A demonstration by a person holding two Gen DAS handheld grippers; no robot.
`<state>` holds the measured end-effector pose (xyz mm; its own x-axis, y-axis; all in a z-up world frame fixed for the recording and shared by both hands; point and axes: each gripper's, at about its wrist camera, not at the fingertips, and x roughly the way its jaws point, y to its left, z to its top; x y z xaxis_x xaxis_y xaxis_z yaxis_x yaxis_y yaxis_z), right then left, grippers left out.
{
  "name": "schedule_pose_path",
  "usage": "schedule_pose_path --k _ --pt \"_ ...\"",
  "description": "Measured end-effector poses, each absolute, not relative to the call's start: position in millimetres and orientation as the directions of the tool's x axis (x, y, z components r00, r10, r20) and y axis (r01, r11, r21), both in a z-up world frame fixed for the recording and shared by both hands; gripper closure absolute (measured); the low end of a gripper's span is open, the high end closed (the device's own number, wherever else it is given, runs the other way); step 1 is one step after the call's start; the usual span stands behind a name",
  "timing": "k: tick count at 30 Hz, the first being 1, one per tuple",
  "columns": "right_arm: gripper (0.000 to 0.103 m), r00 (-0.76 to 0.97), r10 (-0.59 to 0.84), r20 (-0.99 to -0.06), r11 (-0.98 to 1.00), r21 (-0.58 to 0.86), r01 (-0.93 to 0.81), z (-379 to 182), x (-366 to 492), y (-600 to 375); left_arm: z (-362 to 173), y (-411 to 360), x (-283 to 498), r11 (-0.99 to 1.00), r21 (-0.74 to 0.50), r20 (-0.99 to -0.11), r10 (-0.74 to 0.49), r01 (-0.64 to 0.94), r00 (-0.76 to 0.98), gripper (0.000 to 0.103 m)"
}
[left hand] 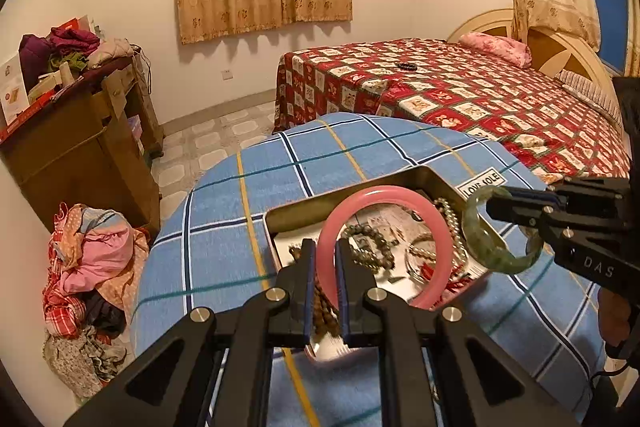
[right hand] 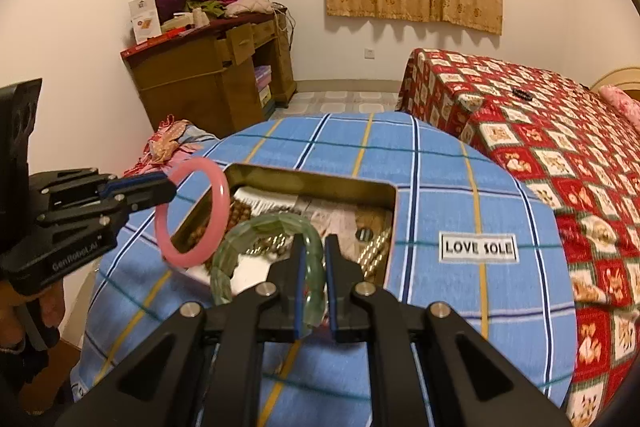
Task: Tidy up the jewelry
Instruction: 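Carry both bangles over the tin, lower them in and open both tools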
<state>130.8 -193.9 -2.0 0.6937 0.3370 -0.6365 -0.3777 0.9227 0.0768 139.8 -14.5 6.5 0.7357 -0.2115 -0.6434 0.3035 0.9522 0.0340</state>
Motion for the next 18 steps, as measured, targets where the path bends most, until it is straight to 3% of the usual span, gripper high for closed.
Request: schedule_pose_path --k 18 --pt "0.092 0.681 0.27 -0.681 0.939 0.029 -0.343 -18.5 184.6 -182.4 -11.9 -17.3 186.2 0.954 0.041 -0.694 -0.187 0.297 0.696 0.094"
